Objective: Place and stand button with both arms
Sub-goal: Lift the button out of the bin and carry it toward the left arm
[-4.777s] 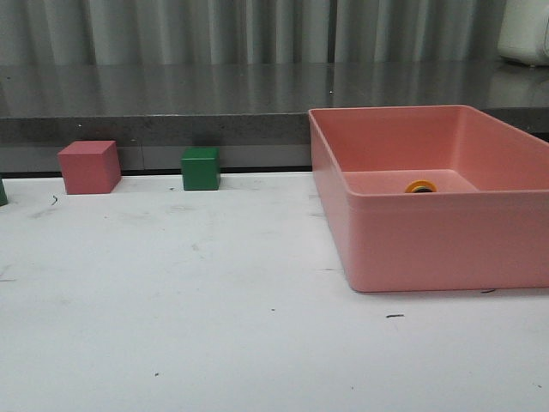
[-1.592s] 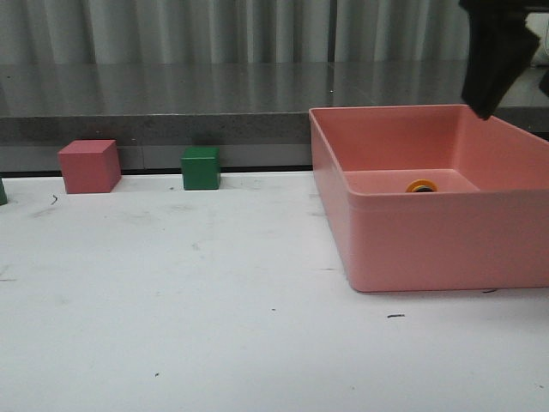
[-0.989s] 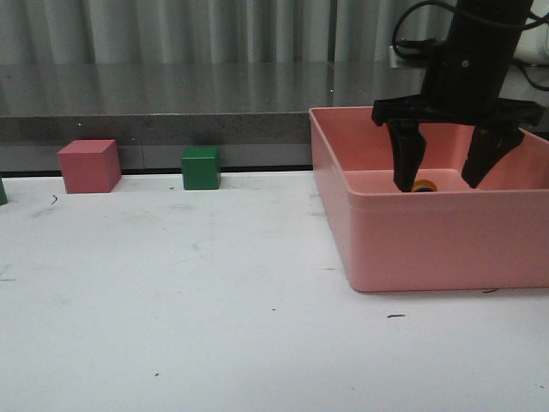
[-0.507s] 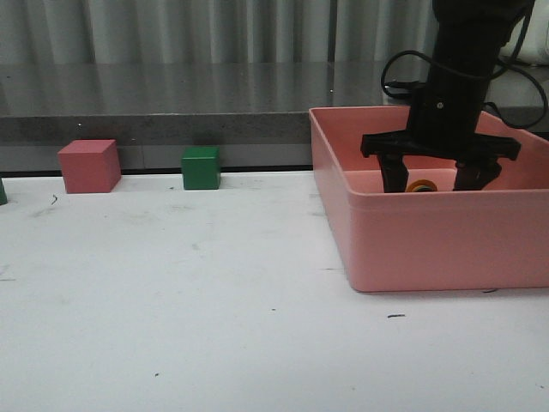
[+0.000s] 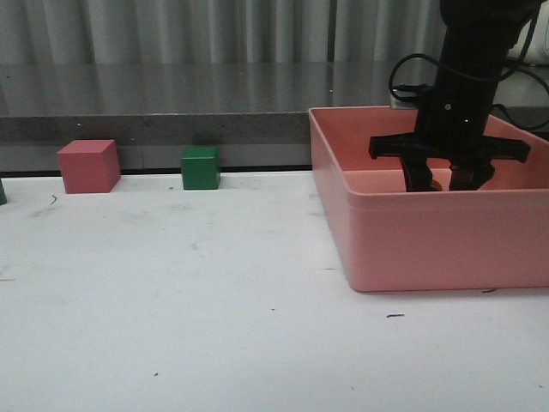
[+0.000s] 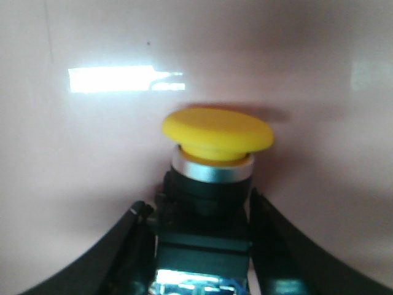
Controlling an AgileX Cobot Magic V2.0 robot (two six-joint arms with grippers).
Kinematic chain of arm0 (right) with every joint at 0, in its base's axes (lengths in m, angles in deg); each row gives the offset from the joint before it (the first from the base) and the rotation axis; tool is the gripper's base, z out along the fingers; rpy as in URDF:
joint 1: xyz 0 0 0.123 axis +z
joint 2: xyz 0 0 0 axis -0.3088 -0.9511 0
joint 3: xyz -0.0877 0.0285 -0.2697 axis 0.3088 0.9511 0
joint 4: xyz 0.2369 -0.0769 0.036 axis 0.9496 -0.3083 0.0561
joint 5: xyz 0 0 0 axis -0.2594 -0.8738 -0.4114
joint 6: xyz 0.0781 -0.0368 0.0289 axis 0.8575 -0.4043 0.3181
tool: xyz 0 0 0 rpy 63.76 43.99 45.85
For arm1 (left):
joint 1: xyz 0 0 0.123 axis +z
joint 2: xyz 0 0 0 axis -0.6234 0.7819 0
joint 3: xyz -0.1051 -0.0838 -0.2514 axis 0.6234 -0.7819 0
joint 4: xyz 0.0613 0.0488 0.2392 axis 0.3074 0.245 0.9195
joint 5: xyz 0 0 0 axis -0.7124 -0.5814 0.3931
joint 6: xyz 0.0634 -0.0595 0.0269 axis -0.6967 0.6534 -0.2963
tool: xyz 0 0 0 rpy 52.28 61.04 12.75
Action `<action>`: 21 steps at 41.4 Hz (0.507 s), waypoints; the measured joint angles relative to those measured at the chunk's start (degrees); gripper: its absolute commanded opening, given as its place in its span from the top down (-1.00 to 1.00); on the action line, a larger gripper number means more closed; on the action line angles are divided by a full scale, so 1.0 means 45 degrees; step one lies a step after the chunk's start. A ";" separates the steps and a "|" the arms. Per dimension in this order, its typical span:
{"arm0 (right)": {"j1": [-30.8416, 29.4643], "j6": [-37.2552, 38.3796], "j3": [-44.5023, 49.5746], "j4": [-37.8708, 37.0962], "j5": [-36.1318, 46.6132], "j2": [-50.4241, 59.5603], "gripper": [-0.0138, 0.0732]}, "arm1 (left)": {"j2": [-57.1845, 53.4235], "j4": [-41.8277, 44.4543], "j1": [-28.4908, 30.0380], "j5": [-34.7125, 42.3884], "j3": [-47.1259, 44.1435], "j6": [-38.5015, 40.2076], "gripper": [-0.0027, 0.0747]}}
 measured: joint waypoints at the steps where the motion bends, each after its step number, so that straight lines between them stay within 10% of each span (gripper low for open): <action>1: 0.0000 0.0000 0.0000 0.0000 -0.0032 0.0124 0.02 | 0.0000 0.0000 0.0000 0.0000 0.0000 0.0000 -0.53; 21: 0.1744 0.0005 0.0000 -0.0090 -0.0729 0.3369 0.02 | 0.0000 0.0000 0.0000 0.0000 0.0000 0.0000 -0.53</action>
